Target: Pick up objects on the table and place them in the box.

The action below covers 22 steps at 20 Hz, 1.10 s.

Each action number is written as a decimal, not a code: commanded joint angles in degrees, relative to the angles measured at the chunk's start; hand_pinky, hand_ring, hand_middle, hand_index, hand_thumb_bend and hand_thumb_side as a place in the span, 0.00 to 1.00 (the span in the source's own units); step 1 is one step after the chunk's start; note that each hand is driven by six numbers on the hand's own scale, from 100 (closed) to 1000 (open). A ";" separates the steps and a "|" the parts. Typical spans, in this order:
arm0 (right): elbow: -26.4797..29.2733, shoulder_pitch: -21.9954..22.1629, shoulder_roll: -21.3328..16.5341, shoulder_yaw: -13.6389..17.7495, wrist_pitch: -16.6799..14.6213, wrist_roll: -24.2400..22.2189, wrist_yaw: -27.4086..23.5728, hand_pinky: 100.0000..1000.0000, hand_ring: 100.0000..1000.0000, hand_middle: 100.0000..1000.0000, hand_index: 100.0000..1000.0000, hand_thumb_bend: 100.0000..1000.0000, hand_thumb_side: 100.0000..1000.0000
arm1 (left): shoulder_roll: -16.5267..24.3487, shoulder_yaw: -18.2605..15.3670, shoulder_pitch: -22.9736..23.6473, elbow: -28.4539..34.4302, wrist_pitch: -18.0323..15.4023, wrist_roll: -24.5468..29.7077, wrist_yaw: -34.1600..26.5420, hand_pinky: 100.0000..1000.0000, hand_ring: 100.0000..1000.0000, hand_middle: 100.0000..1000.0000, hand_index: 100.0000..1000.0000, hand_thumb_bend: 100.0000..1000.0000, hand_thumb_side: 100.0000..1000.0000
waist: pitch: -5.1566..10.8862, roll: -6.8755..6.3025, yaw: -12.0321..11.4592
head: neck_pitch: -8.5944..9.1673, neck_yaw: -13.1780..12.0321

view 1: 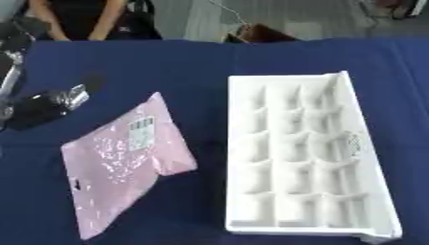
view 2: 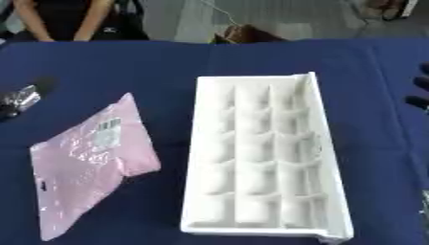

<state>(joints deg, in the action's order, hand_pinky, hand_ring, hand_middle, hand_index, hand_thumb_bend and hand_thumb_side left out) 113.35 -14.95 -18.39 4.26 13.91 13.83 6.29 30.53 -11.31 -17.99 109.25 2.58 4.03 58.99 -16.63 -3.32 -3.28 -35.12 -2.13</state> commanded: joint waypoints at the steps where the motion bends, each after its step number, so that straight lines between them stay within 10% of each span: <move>1: 1.11 -0.36 -0.38 0.10 -0.05 -0.17 0.23 0.72 0.83 0.82 0.93 0.00 0.89 | 2.00 -0.29 -0.73 0.08 -0.14 0.52 -0.76 0.84 0.88 0.83 0.92 0.71 0.96 | 0.80 0.01 -0.08 | -0.12 0.28; 10: 1.11 -0.40 -0.29 0.15 -0.02 -0.25 0.23 0.72 0.83 0.82 0.93 0.00 0.89 | 0.48 0.63 -0.60 -10.76 -1.30 5.86 -6.62 0.73 0.78 0.79 0.93 0.93 0.86 | 0.67 0.17 -0.11 | 0.16 0.17; 22: 1.16 -0.54 -0.10 0.19 -0.02 -0.35 0.15 0.72 0.83 0.82 0.93 0.00 0.89 | -2.61 1.07 -1.23 -16.01 -3.75 7.26 -7.99 0.74 0.82 0.82 0.93 0.95 0.88 | 0.60 0.61 -0.24 | 0.57 0.05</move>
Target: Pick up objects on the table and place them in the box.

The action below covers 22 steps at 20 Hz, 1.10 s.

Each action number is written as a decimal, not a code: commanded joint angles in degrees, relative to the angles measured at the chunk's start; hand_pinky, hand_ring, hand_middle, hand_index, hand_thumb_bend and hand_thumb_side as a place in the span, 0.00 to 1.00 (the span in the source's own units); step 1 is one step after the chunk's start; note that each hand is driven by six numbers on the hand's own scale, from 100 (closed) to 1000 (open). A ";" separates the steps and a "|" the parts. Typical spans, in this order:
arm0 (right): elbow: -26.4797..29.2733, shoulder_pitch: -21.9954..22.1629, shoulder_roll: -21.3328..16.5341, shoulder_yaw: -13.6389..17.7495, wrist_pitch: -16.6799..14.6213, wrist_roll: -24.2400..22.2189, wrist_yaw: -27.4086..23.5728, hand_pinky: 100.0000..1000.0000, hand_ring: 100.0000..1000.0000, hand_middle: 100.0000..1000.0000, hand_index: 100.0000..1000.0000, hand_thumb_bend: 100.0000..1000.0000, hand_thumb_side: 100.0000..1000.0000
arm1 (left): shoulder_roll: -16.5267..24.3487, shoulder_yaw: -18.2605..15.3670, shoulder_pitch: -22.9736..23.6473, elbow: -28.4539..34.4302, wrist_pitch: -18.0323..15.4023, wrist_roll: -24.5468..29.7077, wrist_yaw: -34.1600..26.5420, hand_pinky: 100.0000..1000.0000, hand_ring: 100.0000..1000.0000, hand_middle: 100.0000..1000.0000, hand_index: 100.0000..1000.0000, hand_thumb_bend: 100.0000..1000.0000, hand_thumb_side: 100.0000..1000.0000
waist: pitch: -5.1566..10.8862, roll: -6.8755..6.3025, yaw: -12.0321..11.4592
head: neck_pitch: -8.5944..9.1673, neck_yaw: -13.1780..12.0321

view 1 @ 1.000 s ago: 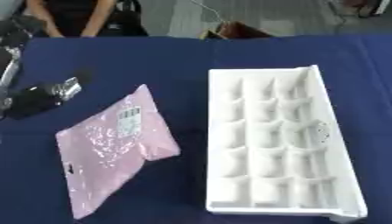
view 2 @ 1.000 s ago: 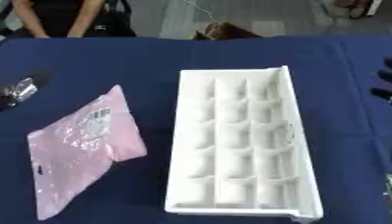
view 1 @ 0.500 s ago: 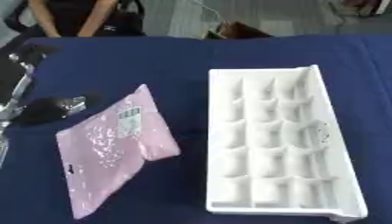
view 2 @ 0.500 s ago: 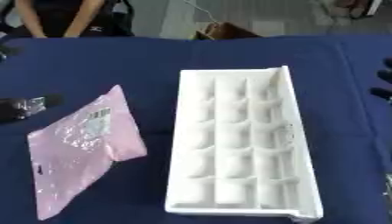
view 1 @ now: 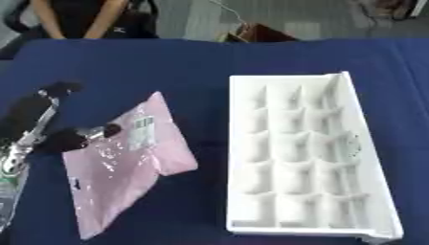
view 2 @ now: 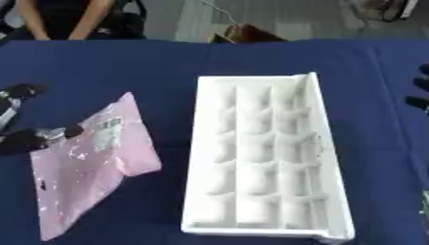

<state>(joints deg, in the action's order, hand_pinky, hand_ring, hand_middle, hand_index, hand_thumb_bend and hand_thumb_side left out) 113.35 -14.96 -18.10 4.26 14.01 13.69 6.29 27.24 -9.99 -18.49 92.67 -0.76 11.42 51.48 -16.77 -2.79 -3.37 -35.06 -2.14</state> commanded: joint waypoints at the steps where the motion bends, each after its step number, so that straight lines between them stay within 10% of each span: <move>1: 1.17 -0.55 -0.38 0.18 -0.13 -0.21 0.15 0.72 0.83 0.82 0.93 0.00 0.89 | 0.44 -0.22 -0.80 0.61 -0.55 -0.34 -0.83 0.74 0.82 0.82 0.93 0.95 0.88 | 0.73 0.11 -0.18 | 0.56 0.06; 22: 1.23 -0.76 -0.23 0.03 -0.08 -0.35 0.03 0.72 0.83 0.82 0.93 0.00 0.90 | 0.32 5.44 -0.25 2.39 -7.88 2.84 -7.97 0.76 0.83 0.83 0.91 0.89 0.86 | 0.48 0.40 -0.10 | 0.64 -0.35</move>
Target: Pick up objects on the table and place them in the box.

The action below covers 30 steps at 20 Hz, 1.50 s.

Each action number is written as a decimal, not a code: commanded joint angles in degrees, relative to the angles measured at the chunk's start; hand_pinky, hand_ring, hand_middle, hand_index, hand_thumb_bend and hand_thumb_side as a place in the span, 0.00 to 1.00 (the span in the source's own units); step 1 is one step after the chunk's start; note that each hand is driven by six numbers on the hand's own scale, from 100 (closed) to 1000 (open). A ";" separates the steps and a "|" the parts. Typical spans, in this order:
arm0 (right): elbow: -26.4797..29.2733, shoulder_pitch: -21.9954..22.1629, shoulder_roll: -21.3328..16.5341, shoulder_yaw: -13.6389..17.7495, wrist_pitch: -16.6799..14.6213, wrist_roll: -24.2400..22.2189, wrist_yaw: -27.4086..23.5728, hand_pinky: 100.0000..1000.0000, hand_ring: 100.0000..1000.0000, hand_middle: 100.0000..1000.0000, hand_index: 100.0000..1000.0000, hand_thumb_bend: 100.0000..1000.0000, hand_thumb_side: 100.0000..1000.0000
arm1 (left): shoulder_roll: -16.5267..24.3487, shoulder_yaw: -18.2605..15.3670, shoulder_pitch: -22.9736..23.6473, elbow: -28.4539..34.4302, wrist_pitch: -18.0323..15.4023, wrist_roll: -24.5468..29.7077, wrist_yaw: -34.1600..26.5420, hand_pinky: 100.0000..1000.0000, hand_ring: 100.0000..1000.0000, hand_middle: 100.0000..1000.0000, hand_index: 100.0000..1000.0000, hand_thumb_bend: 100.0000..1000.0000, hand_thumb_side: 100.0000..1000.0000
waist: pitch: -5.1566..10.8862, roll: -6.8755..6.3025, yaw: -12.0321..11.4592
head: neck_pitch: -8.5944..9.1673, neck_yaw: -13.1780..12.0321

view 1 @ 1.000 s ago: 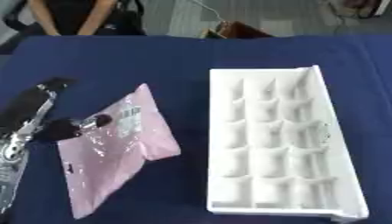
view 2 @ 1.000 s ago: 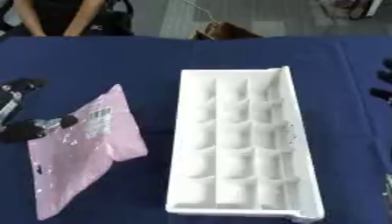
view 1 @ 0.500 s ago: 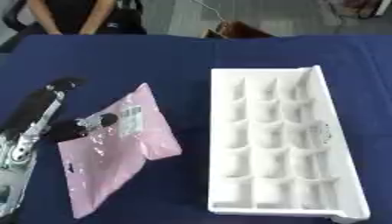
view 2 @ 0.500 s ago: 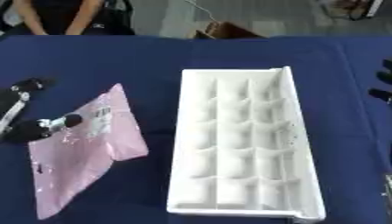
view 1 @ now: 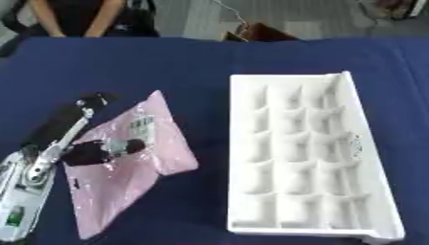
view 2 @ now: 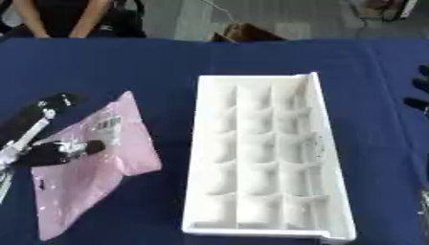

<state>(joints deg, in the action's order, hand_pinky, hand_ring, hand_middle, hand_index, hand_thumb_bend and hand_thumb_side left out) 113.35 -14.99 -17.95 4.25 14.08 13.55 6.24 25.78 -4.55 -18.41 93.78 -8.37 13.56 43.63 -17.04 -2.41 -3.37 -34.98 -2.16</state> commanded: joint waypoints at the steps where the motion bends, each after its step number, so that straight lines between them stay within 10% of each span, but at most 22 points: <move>1: 1.23 -0.73 -0.38 0.04 -0.16 -0.22 0.08 0.72 0.83 0.82 0.93 0.00 0.90 | 1.76 -0.01 -0.34 1.34 -0.29 0.83 -0.02 0.76 0.83 0.83 0.91 0.89 0.86 | 0.75 0.03 -0.07 | 0.55 -0.36; 21: 1.24 -1.01 -0.28 -0.11 -0.46 -0.39 -0.01 0.72 0.83 0.82 0.93 0.00 0.90 | 1.29 2.50 -3.41 -3.16 -1.62 4.32 6.32 0.77 0.82 0.82 0.90 0.85 0.83 | 0.86 0.27 0.43 | 0.71 -0.86; 30: 1.24 -1.04 -0.22 -0.05 -0.52 -0.31 -0.03 0.72 0.83 0.82 0.93 0.00 0.90 | -1.42 2.20 -2.73 -2.11 2.47 -3.38 14.44 0.76 0.81 0.81 0.91 0.86 0.80 | 0.70 0.66 0.33 | 0.54 -1.00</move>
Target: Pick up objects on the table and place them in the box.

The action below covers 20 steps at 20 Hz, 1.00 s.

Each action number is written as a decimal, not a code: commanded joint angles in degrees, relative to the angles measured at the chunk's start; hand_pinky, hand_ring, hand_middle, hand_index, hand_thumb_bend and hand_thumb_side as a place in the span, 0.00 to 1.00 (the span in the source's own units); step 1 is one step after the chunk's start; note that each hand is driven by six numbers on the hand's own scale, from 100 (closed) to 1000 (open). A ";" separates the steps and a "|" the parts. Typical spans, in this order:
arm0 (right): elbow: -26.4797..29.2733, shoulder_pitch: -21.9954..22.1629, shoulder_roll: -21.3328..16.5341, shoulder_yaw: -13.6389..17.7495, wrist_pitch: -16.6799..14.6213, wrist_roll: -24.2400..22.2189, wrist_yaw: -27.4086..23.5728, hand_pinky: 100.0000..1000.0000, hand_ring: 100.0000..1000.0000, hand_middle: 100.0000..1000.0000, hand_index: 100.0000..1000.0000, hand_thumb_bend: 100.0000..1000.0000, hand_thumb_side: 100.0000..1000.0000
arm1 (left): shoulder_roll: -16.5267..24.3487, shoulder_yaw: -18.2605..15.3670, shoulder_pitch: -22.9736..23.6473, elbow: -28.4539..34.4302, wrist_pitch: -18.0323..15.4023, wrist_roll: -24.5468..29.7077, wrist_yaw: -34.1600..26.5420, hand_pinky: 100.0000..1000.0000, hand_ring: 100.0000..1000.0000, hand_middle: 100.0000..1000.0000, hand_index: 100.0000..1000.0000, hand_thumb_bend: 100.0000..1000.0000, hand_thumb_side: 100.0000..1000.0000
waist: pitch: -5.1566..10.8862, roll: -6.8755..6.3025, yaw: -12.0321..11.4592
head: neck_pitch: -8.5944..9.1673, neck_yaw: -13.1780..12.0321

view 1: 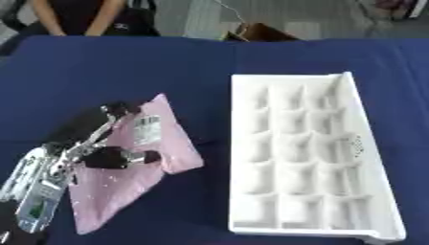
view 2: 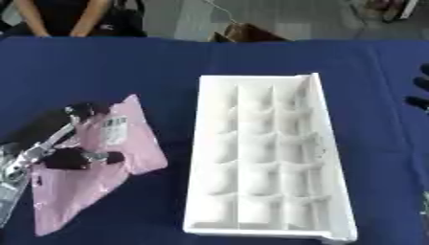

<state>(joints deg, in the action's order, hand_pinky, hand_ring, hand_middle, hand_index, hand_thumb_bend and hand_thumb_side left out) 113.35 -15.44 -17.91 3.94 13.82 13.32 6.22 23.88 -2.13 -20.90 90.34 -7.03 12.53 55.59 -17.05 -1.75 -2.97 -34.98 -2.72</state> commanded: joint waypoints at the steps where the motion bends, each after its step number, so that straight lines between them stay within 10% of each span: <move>1: 1.24 -0.58 -0.26 0.25 -0.25 -0.09 -0.03 0.72 0.83 0.82 0.93 0.00 0.90 | 0.53 0.17 -0.21 1.35 1.39 -2.79 3.29 0.76 0.81 0.81 0.91 0.86 0.79 | 0.72 0.01 -0.10 | 0.48 -0.48; 13: 1.24 -0.55 -0.40 0.18 -0.22 -0.15 0.00 0.72 0.83 0.82 0.93 0.00 0.90 | 3.95 3.83 -0.55 -0.20 -2.22 6.97 3.93 0.68 0.66 0.70 0.81 0.82 0.68 | 0.81 -0.21 0.15 | 0.15 -0.60; 20: 1.24 -0.44 -0.46 0.16 -0.15 -0.16 0.04 0.72 0.83 0.82 0.93 0.00 0.90 | 6.52 4.84 -1.48 0.11 -3.55 10.47 1.84 0.30 0.16 0.30 0.46 0.64 0.48 | 0.88 -0.50 0.33 | -0.01 -0.59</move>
<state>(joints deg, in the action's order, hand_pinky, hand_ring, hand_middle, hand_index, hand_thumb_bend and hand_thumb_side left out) 113.35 -15.44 -17.91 3.93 13.74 13.23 6.22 28.59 2.45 -22.47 90.46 -10.64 22.74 57.49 -17.05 -2.34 -2.61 -35.06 -2.93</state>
